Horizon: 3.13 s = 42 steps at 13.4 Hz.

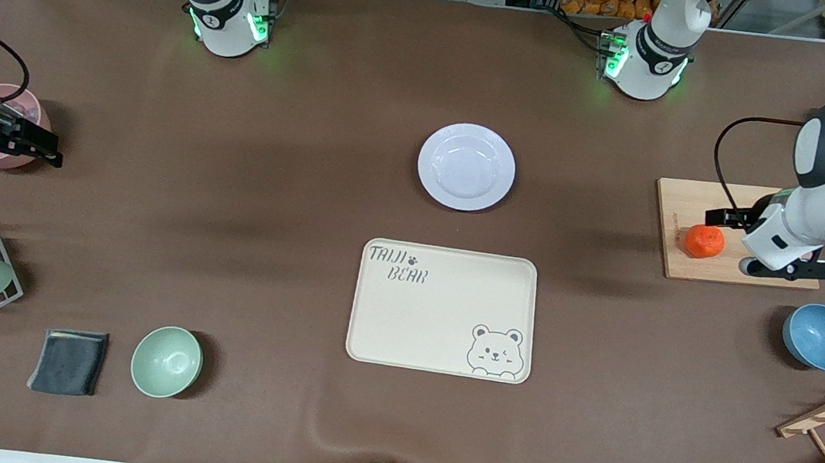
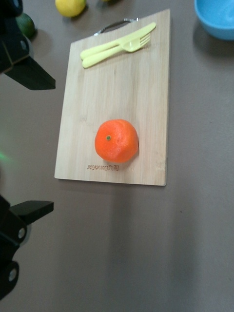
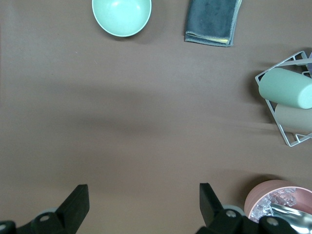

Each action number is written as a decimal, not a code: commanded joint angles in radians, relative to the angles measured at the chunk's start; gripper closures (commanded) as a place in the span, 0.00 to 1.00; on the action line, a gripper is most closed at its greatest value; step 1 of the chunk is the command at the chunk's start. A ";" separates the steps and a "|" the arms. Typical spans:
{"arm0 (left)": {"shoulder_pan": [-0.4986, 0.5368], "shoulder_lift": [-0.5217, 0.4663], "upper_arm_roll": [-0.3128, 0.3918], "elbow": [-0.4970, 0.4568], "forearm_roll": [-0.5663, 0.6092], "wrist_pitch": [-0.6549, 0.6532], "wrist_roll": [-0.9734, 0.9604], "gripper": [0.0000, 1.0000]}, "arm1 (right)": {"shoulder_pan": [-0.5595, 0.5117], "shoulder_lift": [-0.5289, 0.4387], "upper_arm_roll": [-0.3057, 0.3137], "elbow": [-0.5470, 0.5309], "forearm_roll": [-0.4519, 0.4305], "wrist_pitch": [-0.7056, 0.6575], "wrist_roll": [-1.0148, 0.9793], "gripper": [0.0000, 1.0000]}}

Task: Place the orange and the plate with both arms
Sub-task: 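Lower the left gripper onto the orange on the cutting board, then close the left gripper on the orange and lift it, then carry the orange to the white plate while the right gripper approaches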

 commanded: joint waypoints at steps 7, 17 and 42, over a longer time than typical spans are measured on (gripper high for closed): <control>0.080 -0.022 -0.006 -0.260 0.021 0.350 0.062 0.00 | -0.004 0.006 0.006 0.013 0.019 -0.021 0.012 0.00; 0.125 0.147 -0.006 -0.257 0.027 0.493 0.237 0.00 | -0.010 0.013 0.006 0.010 0.038 -0.022 0.012 0.00; 0.136 0.053 -0.412 -0.083 -0.044 0.237 -0.083 1.00 | 0.052 0.030 0.009 -0.016 0.221 -0.028 0.179 0.00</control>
